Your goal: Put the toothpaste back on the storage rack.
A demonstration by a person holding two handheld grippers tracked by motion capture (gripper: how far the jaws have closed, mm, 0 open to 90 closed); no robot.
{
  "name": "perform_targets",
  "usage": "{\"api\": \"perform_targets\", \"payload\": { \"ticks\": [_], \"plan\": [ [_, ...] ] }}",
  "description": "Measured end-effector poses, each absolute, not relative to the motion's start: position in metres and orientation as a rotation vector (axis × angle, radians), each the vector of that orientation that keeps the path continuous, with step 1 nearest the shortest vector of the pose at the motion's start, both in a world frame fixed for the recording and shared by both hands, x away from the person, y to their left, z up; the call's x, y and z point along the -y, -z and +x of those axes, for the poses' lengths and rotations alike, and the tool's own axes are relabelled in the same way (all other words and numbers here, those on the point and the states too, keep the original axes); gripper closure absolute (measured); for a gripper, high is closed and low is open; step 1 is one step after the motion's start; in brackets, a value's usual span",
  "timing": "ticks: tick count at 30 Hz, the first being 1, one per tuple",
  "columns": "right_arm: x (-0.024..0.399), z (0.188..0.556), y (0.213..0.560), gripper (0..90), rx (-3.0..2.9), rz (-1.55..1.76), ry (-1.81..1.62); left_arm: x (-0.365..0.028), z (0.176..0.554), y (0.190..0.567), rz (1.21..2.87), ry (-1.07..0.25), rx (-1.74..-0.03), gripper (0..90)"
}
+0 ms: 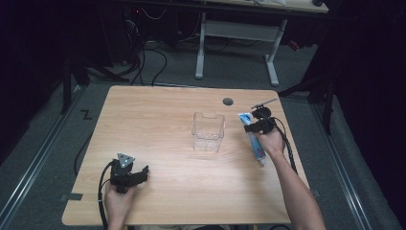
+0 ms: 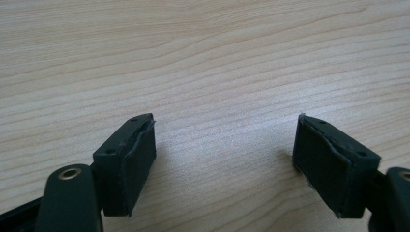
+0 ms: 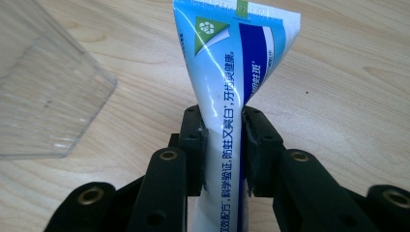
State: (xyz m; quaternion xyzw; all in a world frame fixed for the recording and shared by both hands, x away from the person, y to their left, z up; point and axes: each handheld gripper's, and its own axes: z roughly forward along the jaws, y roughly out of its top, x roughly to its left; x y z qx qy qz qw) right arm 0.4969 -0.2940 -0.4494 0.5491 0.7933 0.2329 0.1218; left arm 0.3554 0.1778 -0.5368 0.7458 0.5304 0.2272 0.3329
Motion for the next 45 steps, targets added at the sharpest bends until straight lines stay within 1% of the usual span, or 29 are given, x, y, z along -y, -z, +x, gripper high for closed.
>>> {"api": "perform_targets", "payload": {
  "ticks": [6, 12, 19, 26, 33, 45],
  "plan": [
    [0.307, 0.482, 0.437, 73.0, -2.316, 1.563, -0.752, -0.178, 0.356, 0.537, 1.946, -0.594, -1.390, 24.2],
    [0.310, 0.469, 0.424, 73.0, -2.314, 1.529, -0.848, -0.178, 0.356, 0.537, 1.945, -0.595, -1.390, 24.1],
    [0.310, 0.465, 0.420, 73.0, -2.329, 1.495, -0.905, -0.178, 0.356, 0.537, 1.944, -0.595, -1.392, 24.1],
    [0.308, 0.457, 0.423, 73.0, -2.326, 1.473, -0.958, -0.178, 0.356, 0.537, 1.942, -0.595, -1.395, 24.1],
    [0.303, 0.439, 0.410, 72.9, -2.307, 1.407, -1.045, -0.178, 0.356, 0.537, 1.944, -0.593, -1.392, 23.8],
    [0.289, 0.427, 0.392, 73.0, -2.296, 1.330, -1.119, -0.179, 0.356, 0.537, 1.941, -0.589, -1.391, 23.8]
  ]
}}
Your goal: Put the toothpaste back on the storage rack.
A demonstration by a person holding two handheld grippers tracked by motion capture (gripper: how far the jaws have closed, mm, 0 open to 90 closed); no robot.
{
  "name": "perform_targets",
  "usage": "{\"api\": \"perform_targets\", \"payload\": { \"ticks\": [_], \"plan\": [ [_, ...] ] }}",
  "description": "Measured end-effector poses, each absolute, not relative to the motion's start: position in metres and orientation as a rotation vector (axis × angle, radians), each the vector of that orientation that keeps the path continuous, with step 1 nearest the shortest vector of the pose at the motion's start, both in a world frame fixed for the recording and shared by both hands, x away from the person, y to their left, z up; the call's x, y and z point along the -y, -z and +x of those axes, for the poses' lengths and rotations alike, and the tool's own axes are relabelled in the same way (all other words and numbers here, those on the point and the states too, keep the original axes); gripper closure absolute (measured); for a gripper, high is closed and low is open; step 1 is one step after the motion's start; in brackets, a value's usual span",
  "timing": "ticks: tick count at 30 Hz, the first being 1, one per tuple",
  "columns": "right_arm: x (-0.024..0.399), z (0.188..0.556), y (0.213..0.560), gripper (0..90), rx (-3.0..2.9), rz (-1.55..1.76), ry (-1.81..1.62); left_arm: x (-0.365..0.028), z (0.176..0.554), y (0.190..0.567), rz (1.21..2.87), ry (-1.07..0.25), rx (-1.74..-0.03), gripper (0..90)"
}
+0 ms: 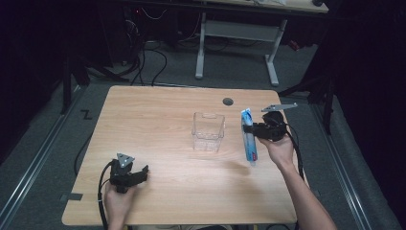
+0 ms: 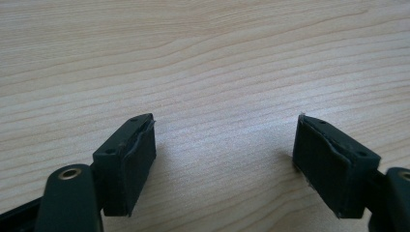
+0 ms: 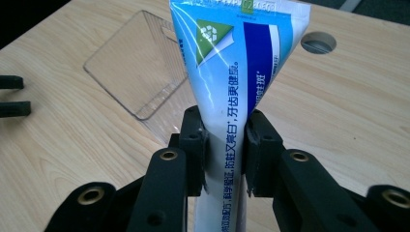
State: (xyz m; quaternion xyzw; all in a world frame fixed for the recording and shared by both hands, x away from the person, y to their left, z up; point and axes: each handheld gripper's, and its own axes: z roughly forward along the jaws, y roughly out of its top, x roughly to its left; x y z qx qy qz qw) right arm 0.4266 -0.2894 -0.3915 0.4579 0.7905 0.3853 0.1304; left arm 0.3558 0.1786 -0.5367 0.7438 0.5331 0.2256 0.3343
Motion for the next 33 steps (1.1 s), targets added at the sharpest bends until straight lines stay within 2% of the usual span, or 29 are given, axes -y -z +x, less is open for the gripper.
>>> {"api": "perform_targets", "payload": {
  "ticks": [33],
  "plan": [
    [0.255, 0.418, 0.347, 73.3, -2.319, 1.120, -1.272, -0.179, 0.356, 0.537, 1.943, -0.589, -1.391, 23.7]
  ]
}}
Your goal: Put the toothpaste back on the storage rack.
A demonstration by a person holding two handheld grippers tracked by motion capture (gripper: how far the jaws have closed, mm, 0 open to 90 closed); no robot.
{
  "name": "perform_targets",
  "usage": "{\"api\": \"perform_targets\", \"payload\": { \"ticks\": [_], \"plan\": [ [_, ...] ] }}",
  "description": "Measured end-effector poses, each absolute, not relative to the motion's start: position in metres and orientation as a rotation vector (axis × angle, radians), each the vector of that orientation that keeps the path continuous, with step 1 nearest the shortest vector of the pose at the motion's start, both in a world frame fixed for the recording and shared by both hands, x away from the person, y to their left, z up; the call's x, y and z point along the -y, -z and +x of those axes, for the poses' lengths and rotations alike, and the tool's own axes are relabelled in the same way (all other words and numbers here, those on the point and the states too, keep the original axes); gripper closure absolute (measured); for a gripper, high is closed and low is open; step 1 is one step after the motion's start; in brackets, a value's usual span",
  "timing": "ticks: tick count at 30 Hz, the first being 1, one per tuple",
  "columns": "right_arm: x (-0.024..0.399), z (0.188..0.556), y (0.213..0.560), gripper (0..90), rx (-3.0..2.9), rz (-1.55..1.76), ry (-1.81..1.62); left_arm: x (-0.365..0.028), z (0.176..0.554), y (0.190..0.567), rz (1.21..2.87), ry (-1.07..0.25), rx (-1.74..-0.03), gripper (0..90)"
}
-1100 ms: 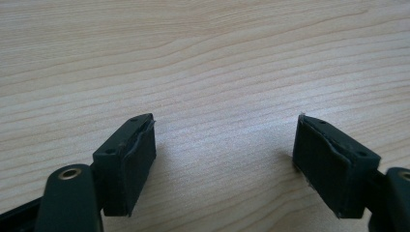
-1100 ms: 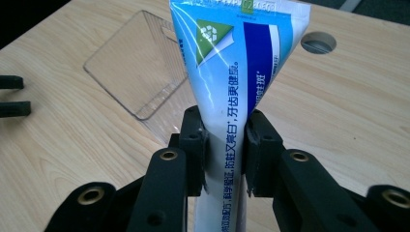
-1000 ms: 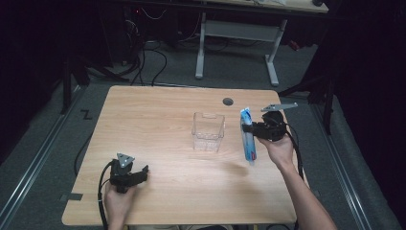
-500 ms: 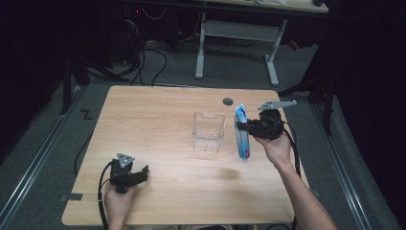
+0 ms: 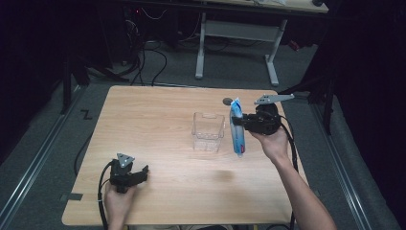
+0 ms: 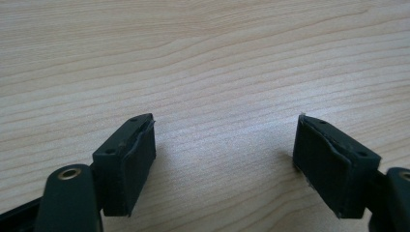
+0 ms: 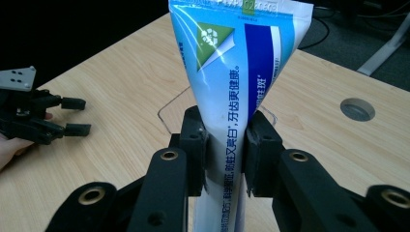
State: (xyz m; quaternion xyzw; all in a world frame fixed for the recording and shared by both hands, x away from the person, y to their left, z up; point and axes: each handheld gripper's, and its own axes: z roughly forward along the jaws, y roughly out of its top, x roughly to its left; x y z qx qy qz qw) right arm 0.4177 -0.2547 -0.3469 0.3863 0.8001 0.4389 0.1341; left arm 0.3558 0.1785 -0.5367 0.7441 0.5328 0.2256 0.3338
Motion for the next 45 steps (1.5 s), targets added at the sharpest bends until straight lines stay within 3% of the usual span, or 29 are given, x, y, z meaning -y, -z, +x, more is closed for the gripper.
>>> {"api": "perform_targets", "payload": {
  "ticks": [45],
  "plan": [
    [0.218, 0.439, 0.310, 73.4, -2.274, 0.999, -1.408, -0.178, 0.356, 0.537, 1.945, -0.590, -1.390, 23.6]
  ]
}}
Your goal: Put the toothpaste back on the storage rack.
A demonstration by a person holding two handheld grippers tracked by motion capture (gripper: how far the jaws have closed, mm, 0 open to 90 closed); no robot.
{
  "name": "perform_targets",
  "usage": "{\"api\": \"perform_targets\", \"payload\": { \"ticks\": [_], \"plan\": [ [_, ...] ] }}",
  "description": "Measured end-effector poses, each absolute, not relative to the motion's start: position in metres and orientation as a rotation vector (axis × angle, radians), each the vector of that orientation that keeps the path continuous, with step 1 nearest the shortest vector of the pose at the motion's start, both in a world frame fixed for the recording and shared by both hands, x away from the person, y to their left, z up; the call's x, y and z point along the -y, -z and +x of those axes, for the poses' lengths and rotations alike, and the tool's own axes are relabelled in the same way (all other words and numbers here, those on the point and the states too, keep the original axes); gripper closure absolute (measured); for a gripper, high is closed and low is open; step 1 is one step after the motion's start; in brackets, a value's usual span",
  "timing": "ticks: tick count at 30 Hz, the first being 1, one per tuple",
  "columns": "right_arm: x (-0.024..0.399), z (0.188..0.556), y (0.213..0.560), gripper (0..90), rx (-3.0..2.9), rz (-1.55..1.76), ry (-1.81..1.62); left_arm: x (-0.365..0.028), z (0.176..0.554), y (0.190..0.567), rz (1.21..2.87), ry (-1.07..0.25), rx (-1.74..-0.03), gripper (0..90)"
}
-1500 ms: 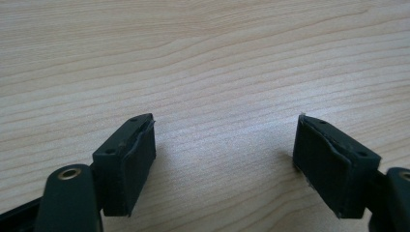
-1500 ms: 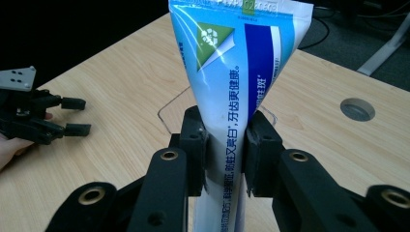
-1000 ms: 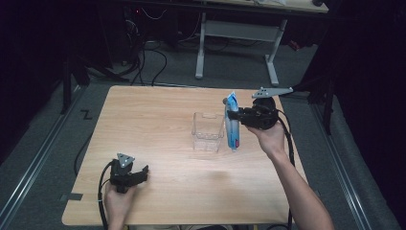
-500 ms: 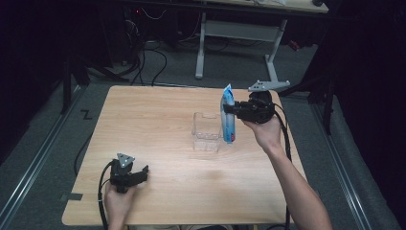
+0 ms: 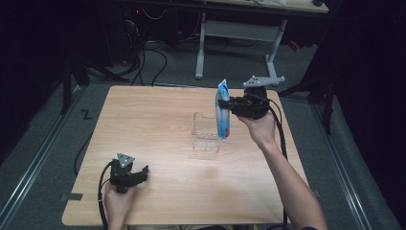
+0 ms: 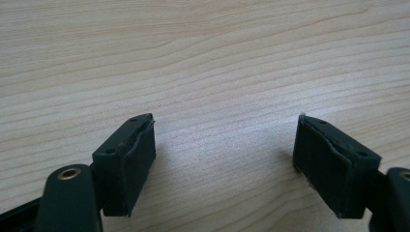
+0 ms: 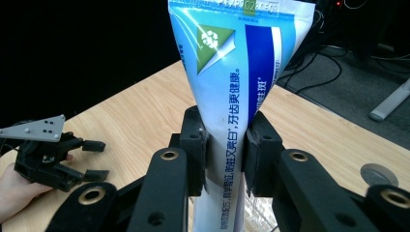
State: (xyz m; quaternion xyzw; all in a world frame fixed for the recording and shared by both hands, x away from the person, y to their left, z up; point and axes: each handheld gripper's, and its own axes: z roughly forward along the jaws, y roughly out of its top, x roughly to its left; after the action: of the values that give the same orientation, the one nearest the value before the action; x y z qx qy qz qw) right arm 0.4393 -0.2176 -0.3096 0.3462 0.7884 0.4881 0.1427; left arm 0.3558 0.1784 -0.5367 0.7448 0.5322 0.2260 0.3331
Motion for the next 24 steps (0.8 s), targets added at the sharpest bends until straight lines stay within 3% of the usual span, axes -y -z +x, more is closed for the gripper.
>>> {"api": "perform_targets", "payload": {
  "ticks": [24],
  "plan": [
    [0.201, 0.459, 0.321, 73.1, -2.242, 1.007, -1.347, -0.178, 0.356, 0.537, 1.945, -0.589, -1.388, 23.3]
  ]
}}
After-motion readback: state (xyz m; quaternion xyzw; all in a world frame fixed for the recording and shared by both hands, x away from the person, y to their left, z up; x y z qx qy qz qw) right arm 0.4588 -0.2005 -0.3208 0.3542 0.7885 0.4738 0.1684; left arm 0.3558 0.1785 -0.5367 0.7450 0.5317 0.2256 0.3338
